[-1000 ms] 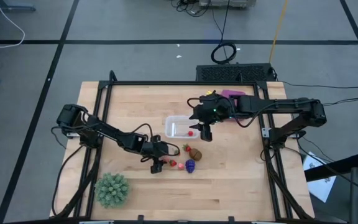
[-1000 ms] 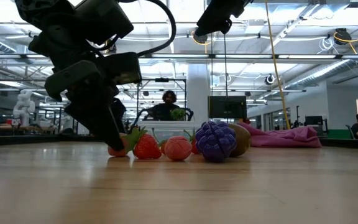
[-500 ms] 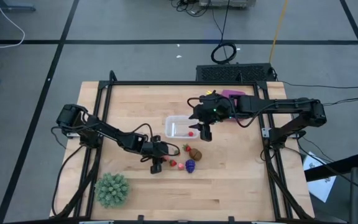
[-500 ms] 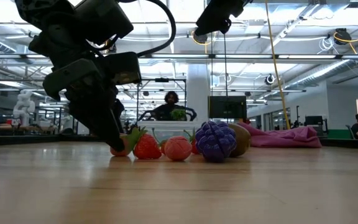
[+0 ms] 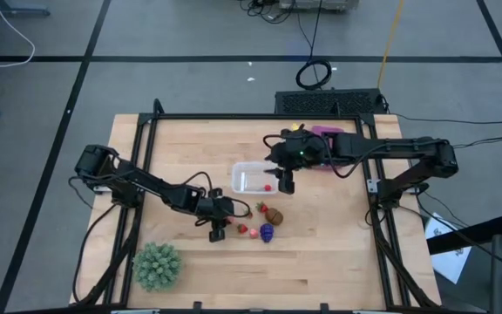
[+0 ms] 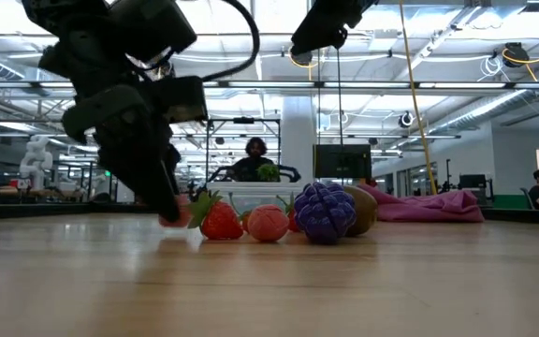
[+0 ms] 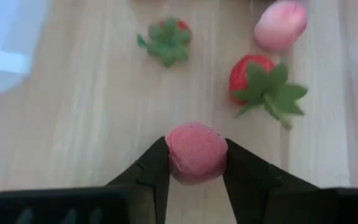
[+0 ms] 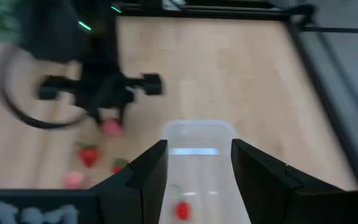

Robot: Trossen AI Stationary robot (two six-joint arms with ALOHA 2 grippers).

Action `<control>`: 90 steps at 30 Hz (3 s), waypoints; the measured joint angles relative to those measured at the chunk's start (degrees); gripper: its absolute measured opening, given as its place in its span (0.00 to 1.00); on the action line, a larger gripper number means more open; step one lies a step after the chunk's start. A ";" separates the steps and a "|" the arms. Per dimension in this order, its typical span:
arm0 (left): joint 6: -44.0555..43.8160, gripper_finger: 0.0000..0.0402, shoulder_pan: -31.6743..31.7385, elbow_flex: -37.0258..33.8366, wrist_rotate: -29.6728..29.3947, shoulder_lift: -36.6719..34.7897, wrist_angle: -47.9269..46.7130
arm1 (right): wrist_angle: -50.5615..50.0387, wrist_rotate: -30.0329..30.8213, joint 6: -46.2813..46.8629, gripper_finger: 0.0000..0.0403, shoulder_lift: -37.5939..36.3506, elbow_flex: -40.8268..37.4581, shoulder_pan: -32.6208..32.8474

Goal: Pick and placing Produce into tupperware
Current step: Put the left peach into the transparent bin

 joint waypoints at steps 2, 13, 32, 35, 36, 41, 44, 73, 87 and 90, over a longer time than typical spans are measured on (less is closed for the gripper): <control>-0.26 0.30 -0.06 0.00 -1.46 -1.69 -3.33 | 0.04 3.86 -1.24 0.42 -0.20 0.00 -0.02; 1.86 0.30 1.04 0.42 -12.12 -20.06 -19.54 | -0.93 17.39 -5.27 0.42 -2.87 -0.04 -1.94; 24.58 0.30 18.35 17.98 -4.33 -9.36 -24.93 | -13.40 17.07 5.20 0.42 -11.34 0.00 -15.98; 25.96 0.30 20.33 20.99 -0.56 -3.81 -24.59 | -14.72 17.00 5.18 0.42 -11.19 -0.02 -16.09; 26.69 0.30 20.76 21.96 0.71 -1.92 -23.77 | -14.78 16.92 5.11 0.42 -11.10 -0.02 -16.04; 28.48 0.30 22.09 27.31 4.11 6.64 -25.03 | -15.33 15.34 4.83 0.42 -10.86 -0.96 -15.65; 29.25 0.30 22.54 29.59 4.86 10.36 -24.77 | -15.09 15.33 4.50 0.42 -10.84 -2.37 -15.67; 27.41 0.30 26.23 30.90 10.60 15.47 -22.49 | -10.69 15.27 1.68 0.42 -10.84 -10.10 -15.67; 25.84 0.30 26.05 30.88 10.35 15.47 -21.13 | -10.71 12.31 1.74 0.42 -10.84 -10.10 -15.67; 25.84 0.30 25.85 30.88 10.29 15.47 -20.72 | -10.72 12.26 1.75 0.42 -10.84 -10.10 -15.65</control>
